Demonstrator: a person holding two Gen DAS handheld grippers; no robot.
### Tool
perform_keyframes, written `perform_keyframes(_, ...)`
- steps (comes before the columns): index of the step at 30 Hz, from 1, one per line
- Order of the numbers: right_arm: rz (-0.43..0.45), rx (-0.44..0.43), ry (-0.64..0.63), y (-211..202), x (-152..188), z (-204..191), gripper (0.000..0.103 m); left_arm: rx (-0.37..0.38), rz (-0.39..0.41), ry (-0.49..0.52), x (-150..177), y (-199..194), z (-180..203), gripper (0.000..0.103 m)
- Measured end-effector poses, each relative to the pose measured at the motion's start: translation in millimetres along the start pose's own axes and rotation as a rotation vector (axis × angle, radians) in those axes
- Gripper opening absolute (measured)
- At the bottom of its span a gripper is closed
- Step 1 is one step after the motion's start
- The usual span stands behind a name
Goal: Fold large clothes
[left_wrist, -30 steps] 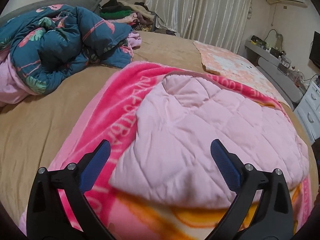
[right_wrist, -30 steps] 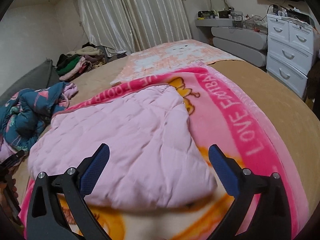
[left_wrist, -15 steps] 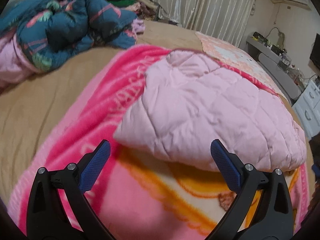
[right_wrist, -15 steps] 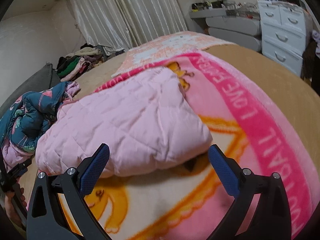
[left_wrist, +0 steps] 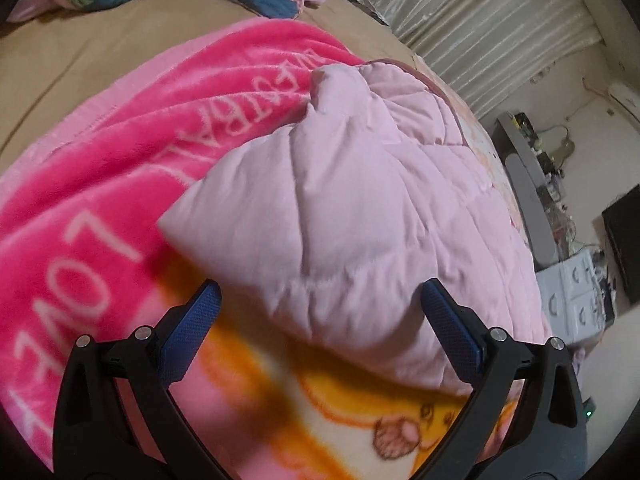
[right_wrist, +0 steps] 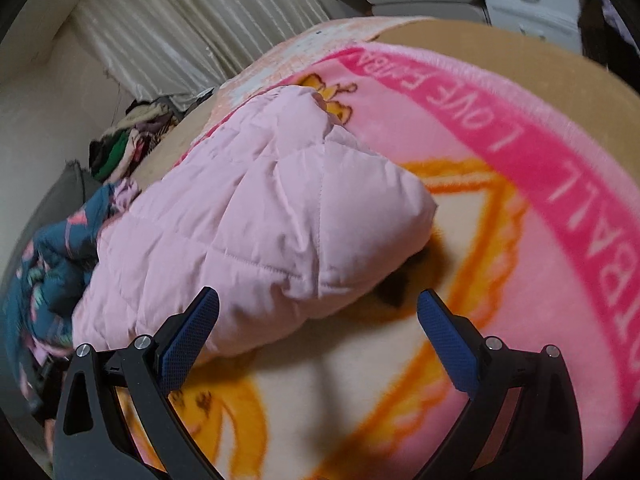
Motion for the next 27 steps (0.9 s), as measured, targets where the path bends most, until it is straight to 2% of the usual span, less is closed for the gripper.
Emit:
perform_keyframes(5, -0.03, -0.068, 0.082, 25, -9, 3, 0.099, 0.0, -0.003, -0.022, -3, 22, 0, 0.095)
perform_keyframes(12, -0.046, -0.101, 0.099, 49, -14, -2, 0.099, 0.015, -0.005, -0.036, -5, 44, 4, 0.095)
perform_keyframes(22, -0.037, -0.155, 0.106, 71, -24, -6, 0.098, 0.037, 0.017, -0.043, -9, 56, 3, 0.095)
perform_keyframes(25, -0.035, -0.167, 0.07, 68, -27, -12, 0.084, 0.026, 0.03, -0.024, -10, 53, 9, 0.089)
perform_keyframes(27, -0.022, -0.172, 0.036, 64, -28, -16, 0.074, 0.024, 0.038, 0.008, -9, 49, 16, 0.076)
Point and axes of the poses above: each gripper's, at about its wrist camera, not at the fingertips, and y roughly the way its jaws point, z to its right, x to its underside, the point moved 1 cm from there along y, roughly the way its jaws point, and after that the axes turned 4 degrees about x, right-handed, at the moved point
